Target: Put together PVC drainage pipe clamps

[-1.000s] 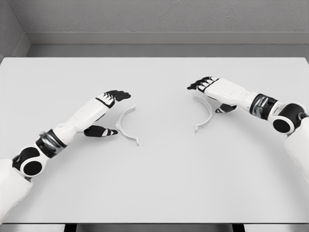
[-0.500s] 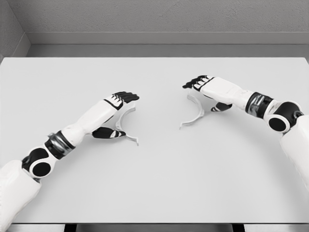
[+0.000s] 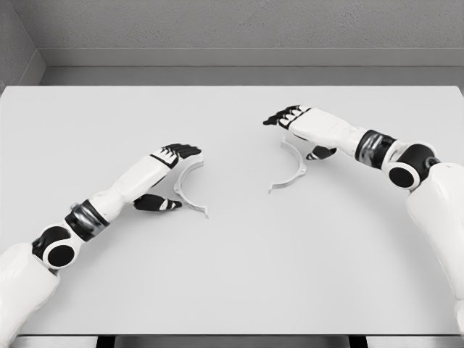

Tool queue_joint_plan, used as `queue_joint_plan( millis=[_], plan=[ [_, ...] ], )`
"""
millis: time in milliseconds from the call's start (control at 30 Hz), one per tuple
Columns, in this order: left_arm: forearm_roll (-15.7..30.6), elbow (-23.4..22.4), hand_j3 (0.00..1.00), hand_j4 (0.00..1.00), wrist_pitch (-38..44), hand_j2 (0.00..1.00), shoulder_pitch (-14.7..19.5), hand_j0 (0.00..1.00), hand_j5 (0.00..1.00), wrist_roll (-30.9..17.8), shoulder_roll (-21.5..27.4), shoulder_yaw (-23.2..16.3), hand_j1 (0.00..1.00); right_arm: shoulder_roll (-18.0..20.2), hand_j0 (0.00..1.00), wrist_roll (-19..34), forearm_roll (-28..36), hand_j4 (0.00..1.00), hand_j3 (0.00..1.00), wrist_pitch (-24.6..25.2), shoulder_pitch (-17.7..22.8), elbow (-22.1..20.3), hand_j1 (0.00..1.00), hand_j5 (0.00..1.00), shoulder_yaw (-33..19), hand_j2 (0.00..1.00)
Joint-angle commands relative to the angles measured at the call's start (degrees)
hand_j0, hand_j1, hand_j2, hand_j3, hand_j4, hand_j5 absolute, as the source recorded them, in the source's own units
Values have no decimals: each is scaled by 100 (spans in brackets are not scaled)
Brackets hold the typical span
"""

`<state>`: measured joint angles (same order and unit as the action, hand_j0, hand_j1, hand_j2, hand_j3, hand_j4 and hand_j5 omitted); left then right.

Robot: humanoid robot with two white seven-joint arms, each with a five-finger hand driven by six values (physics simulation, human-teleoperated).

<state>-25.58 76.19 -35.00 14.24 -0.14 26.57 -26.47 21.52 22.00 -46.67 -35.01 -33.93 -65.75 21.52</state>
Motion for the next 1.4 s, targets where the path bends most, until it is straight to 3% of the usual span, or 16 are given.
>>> queue_joint_plan(
  millis=[0, 100, 667, 1367],
  plan=[
    [35, -51, 100, 100, 0, 100, 0, 100, 100, 5, -29, 1, 100, -16, 100, -3, 18, 100, 100, 12, 0, 36, 100, 100, 1, 100],
    [35, -42, 100, 100, 0, 100, 9, 100, 100, 5, -46, 1, 100, -16, 100, -12, -9, 100, 100, 12, -79, 238, 100, 100, 1, 100],
    [27, -34, 100, 100, 0, 100, 114, 100, 100, 5, -90, 1, 100, -218, 100, -3, -26, 100, 100, 29, -79, 185, 100, 100, 150, 100],
    [-158, 19, 100, 100, 0, 100, 97, 100, 100, -4, -538, 1, 100, -561, 100, 6, -237, 100, 100, 100, -211, 133, 100, 100, 370, 100]
  ],
)
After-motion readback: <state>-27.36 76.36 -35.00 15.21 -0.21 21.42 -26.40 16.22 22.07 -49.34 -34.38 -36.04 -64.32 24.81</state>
